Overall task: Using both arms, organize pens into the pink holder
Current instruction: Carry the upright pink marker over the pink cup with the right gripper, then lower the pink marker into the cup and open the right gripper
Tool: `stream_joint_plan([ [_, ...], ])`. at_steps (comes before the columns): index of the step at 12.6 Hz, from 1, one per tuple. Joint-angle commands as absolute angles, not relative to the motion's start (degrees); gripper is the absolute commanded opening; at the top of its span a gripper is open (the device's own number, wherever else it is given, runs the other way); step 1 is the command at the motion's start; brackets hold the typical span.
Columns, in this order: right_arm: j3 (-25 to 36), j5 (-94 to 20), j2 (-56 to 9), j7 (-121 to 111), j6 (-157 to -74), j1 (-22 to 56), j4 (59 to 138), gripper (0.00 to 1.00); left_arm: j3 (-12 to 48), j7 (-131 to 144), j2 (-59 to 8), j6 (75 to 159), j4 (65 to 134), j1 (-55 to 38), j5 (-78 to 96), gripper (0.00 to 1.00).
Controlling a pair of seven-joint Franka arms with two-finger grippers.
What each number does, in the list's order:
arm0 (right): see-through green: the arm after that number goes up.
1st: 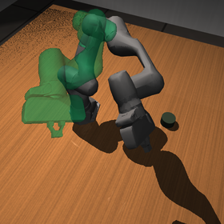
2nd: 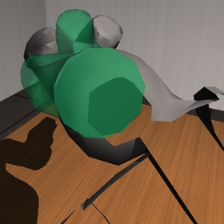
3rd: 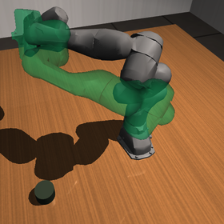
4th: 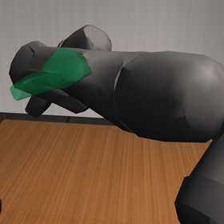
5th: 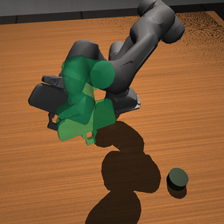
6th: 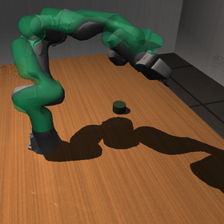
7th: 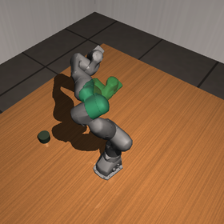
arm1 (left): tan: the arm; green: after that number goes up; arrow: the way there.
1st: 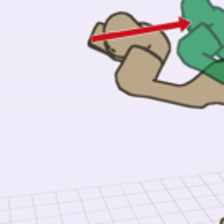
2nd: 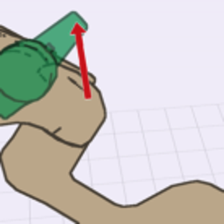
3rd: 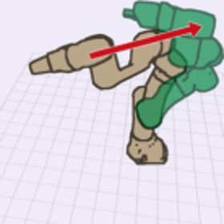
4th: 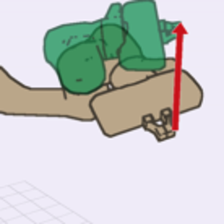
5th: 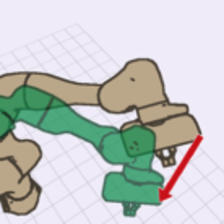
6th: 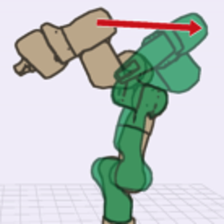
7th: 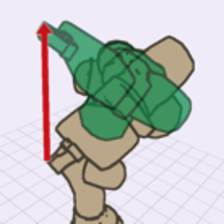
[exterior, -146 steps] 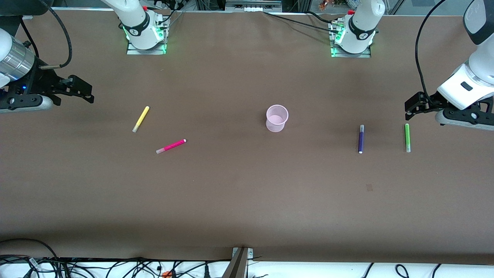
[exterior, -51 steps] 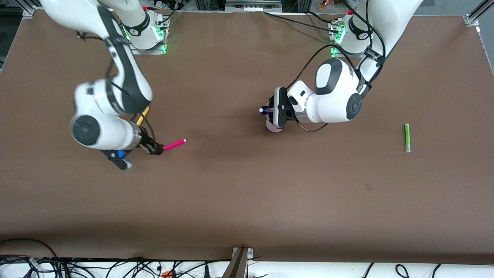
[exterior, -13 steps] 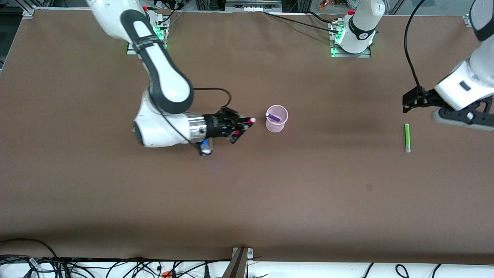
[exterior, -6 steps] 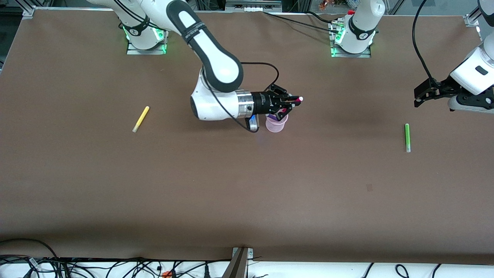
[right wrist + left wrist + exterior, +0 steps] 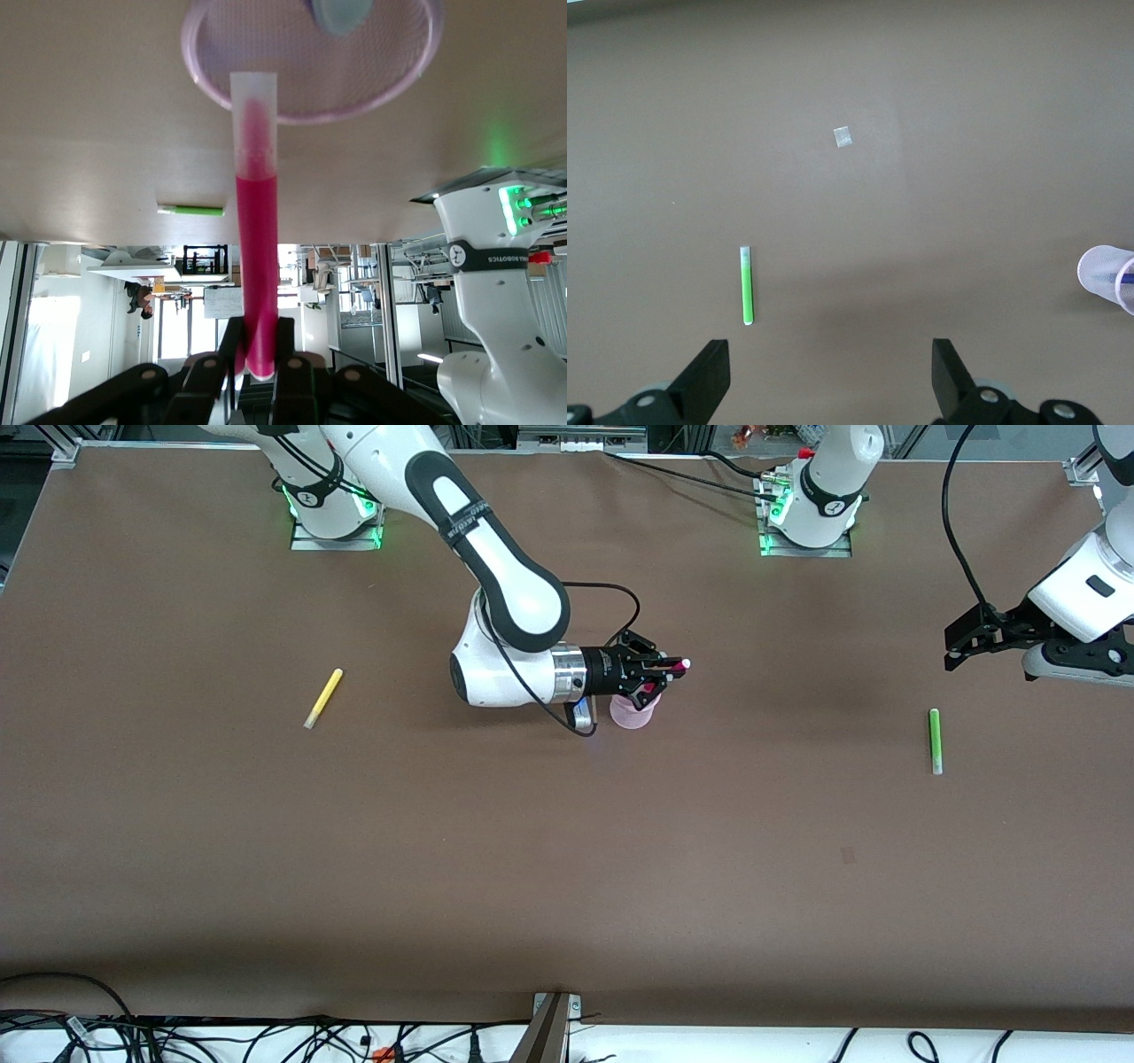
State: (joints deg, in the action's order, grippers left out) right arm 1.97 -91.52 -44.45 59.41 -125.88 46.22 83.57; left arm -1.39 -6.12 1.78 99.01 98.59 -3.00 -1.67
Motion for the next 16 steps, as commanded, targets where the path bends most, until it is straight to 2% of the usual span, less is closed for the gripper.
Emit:
stream_joint_plan([
  [1,2.29,-92.99,-45.26,56.35,-126.21,46.76,83.49,0.00,-1.41,-7.56,2.02,99.58,98.79,-2.81,-0.53,1.00],
  [3,2.29,-92.99,-46.22,55.38,-126.21,46.76,83.58,0.00,-1.41,-7.56,1.93,99.67,98.61,-2.72,-0.44,1.00],
  [4,2.29,-92.99,-46.49,54.24,-126.12,46.58,83.58,0.15,-1.41,-7.56,1.93,99.58,98.53,-2.81,-0.44,1.00],
  [5,2.29,-92.99,-46.76,53.53,-126.12,46.50,83.58,0.41,-1.41,-7.65,1.85,99.67,98.35,-2.81,-0.44,1.00],
  [6,2.29,-92.47,-46.76,53.00,-125.95,46.49,83.58,0.86,-1.32,-7.56,1.76,99.84,98.35,-2.90,-0.44,1.00],
  [7,2.37,-92.03,-46.58,52.56,-126.12,46.76,83.50,1.00,-1.32,-7.56,1.67,99.84,98.35,-3.16,-0.44,1.00],
  [10,3.25,-86.35,-45.36,52.73,-126.12,46.32,82.88,1.00,-1.32,-7.56,1.67,99.76,98.35,-3.25,-0.44,1.00],
  [13,10.26,-69.57,-39.66,52.21,-125.34,46.23,82.88,1.00,-1.32,-7.56,1.67,99.76,98.26,-3.25,-0.44,1.00],
  [16,20.62,-59.96,-34.56,49.76,-112.72,45.88,82.53,1.00,-1.32,-7.65,1.67,99.76,98.35,-3.25,-0.44,1.00],
])
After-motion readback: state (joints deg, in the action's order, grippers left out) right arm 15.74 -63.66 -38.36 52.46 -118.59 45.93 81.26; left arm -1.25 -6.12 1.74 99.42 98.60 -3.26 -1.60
